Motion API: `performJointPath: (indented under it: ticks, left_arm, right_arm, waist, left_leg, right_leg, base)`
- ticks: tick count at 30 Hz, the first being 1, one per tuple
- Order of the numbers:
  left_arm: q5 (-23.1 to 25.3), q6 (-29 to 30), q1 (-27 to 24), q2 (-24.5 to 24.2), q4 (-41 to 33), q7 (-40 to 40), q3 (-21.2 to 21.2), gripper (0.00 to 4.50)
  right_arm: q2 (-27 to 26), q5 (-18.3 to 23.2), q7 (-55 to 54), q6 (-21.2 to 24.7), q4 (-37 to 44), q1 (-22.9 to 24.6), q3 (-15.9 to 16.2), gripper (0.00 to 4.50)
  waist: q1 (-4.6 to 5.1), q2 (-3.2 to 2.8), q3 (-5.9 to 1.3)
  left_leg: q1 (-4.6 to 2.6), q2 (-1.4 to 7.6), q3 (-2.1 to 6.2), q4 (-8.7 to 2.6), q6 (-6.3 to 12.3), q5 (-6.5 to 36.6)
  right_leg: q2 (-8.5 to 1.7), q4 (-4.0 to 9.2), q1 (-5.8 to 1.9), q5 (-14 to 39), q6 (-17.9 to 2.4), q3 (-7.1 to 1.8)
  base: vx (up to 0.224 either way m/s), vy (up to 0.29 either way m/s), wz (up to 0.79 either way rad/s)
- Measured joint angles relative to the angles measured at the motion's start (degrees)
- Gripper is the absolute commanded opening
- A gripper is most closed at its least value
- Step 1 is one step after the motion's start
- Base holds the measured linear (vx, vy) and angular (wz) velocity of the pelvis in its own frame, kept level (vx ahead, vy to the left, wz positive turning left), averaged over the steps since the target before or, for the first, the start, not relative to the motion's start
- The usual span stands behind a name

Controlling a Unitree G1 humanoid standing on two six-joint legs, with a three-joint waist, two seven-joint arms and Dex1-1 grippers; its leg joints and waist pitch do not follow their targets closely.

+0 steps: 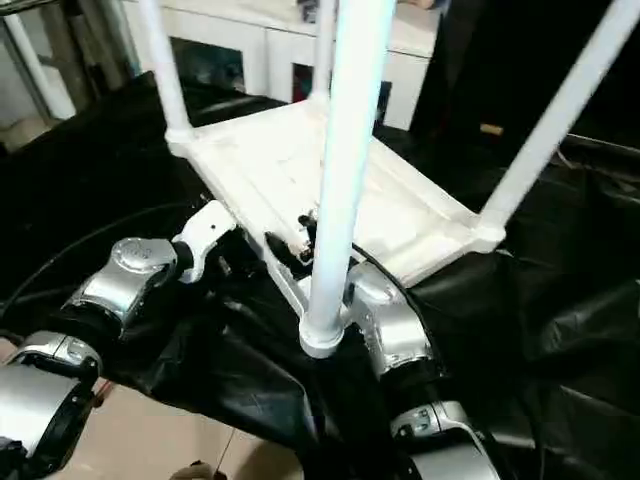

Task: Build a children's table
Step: Rotate table base

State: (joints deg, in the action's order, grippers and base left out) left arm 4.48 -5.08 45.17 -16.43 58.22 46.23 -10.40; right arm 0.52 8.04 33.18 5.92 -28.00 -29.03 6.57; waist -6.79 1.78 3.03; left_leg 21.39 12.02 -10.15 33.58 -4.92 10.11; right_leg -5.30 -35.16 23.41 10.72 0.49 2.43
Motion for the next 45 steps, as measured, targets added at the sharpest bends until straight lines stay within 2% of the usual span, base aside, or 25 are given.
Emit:
performJointPath:
  ticks: [6, 11, 15, 18, 21, 25, 29, 32, 36, 45]
  left_arm:
    - [-2.76, -0.95, -2.54, -0.23, -5.16, 4.84, 0.19, 4.42]
    - [-4.15, -2.29, -5.5, -2.7, -9.39, 8.54, 0.66, 4.42]
    - [-4.91, -2.34, -8.35, -5.23, -11.76, 8.79, 2.16, 4.42]
    - [-7.06, 0.39, -11.73, -7.53, -17.52, 9.82, 3.99, 4.42]
    - [-7.14, 2.54, -13.91, -9.41, -20.25, 9.3, 5.11, 4.42]
    - [-6.19, 3.54, -14.43, -7.49, -19.64, 3.97, 5.22, 4.42]
    - [-4.61, 5.55, -11.15, -2.46, -15.71, -3.05, 4.99, 4.42]
    - [-4.05, 5.98, -7.48, 0.78, -12.44, -6.41, 4.63, 4.42]
    - [-3.22, 5.85, -4.99, 2.72, -9.46, -7.11, 3.84, 4.42]
    - [-1.5, 5.08, -1.81, 5.1, -5.0, -6.51, 2.71, 4.42]
  right_arm:
    - [1.67, 2.48, 4.04, -0.39, 1.08, 0.11, 0.44, 3.5]
    - [5.83, 5.9, 7.89, 0.4, 3.88, 0.78, -3.61, 3.5]
    - [7.63, 5.23, 4.54, 0.08, 2.98, 0.66, -5.73, 3.5]
    - [10.17, 4.69, 0.16, 0.02, -0.73, -0.17, -8.55, 3.5]
    - [12.79, 4.63, 0.86, -0.01, -1.11, 0.07, -9.42, 3.5]
    - [17.08, 5.38, 9.98, 2.58, 7.51, 5.62, -7.71, 3.5]
    - [22.41, 7.86, 18.58, 6.27, 16.21, 11.21, -3.2, 3.5]
    - [25.17, 9.43, 21.85, 8.6, 20.53, 12.3, -1.91, 3.5]
    - [26.66, 9.49, 22.42, 10.44, 22.14, 12.89, -2.63, 3.5]
    - [29.21, 10.37, 23.43, 16.45, 28.08, 13.89, -1.65, 3.5]
  waist:
    - [0.1, 0.05, 0.02]
    - [0.65, 0.33, 0.06]
    - [1.63, 0.38, 0.04]
    - [1.76, 0.38, 0.05]
    - [1.74, 0.39, 0.06]
    - [1.15, 0.55, 0.1]
    - [0.76, 0.71, 0.13]
    - [0.72, 0.65, 0.12]
    - [0.66, 0.52, 0.08]
    - [-1.53, 0.32, 0.05]
  left_leg:
    - [0.02, 0.07, 0.04, 0.11, 0.02, 0.0]
    - [-0.17, 0.09, 0.05, 0.09, -0.01, -0.01]
    - [-0.2, 0.07, 0.05, 0.04, -0.05, -0.03]
    - [-0.2, 0.07, -0.02, 0.04, -0.06, -0.03]
    - [-0.2, 0.06, -0.04, 0.02, -0.05, -0.03]
    - [-0.15, 0.08, -0.04, 0.06, -0.01, -0.01]
    - [-0.14, 0.13, 0.01, 0.16, 0.04, -0.05]
    - [-0.2, 0.13, 0.04, 0.2, 0.07, -0.07]
    - [-0.29, 0.02, 0.11, 0.19, 0.07, -0.08]
    - [-0.21, 0.02, 0.19, 0.19, 0.11, -0.05]
  right_leg:
    - [-0.04, -0.03, -0.01, 0.0, 0.0, -0.04]
    - [0.04, -0.15, -0.04, -0.01, 0.01, -0.06]
    - [0.09, -0.17, -0.03, -0.01, 0.01, -0.05]
    - [0.07, -0.14, -0.01, -0.01, 0.01, -0.09]
    - [0.08, -0.13, -0.01, -0.01, 0.01, -0.09]
    - [0.07, -0.08, -0.07, 0.02, 0.04, -0.08]
    - [0.03, -0.1, -0.1, -0.01, 0.07, -0.09]
    - [0.03, -0.1, -0.16, -0.05, 0.09, -0.11]
    - [0.03, -0.1, -0.25, -0.07, 0.12, -0.1]
    - [-0.03, 0.02, -0.34, -0.06, 0.12, -0.07]
  base:
    - [0.0, 0.0, 0.0]
    - [0.0, 0.0, 0.0]
    - [0.0, 0.0, 0.0]
    - [0.0, 0.0, 0.0]
    - [0.0, 0.0, 0.0]
    - [0.0, 0.0, 0.0]
    - [0.0, 0.0, 0.0]
    - [0.0, 0.0, 0.0]
    - [0.0, 0.0, 0.0]
    - [0.0, 0.0, 0.0]
